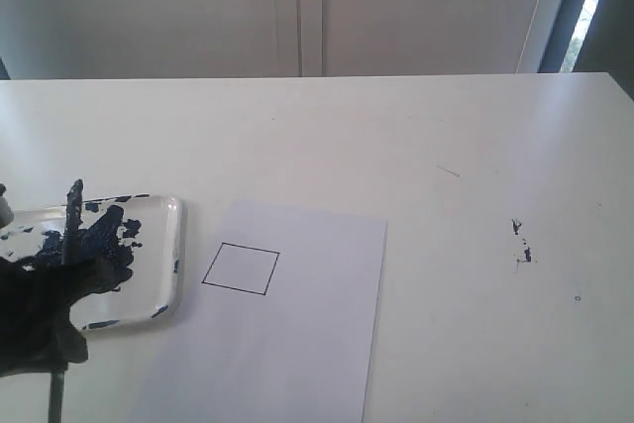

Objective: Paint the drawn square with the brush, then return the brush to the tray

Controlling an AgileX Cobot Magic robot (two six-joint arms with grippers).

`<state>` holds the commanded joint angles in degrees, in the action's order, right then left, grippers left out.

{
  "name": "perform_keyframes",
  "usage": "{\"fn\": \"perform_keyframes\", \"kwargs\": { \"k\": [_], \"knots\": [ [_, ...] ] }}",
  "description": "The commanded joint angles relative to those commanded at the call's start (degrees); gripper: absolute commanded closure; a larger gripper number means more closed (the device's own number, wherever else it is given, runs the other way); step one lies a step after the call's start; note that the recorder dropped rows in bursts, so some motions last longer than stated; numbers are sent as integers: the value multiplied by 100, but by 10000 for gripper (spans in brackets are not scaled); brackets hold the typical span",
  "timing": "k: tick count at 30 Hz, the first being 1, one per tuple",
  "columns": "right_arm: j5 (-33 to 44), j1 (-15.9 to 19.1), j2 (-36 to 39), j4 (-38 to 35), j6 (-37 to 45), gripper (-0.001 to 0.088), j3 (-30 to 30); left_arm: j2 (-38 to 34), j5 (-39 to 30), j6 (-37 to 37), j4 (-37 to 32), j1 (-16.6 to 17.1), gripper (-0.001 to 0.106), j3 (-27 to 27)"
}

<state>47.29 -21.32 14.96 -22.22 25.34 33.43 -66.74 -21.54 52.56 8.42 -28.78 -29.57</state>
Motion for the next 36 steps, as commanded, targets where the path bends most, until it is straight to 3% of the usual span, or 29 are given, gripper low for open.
{"fn": "perform_keyframes", "kwargs": {
  "k": [6,20,36],
  "knots": [
    [-22,0,0,0,0,432,0,-107,884,1102,-214,-366,1053,309],
    [-64,0,0,0,0,432,0,-1280,2385,2061,59,-1422,1053,309],
    [-64,0,0,-10,0,432,0,-1670,2811,1920,755,-1518,1053,309]
  ]
}}
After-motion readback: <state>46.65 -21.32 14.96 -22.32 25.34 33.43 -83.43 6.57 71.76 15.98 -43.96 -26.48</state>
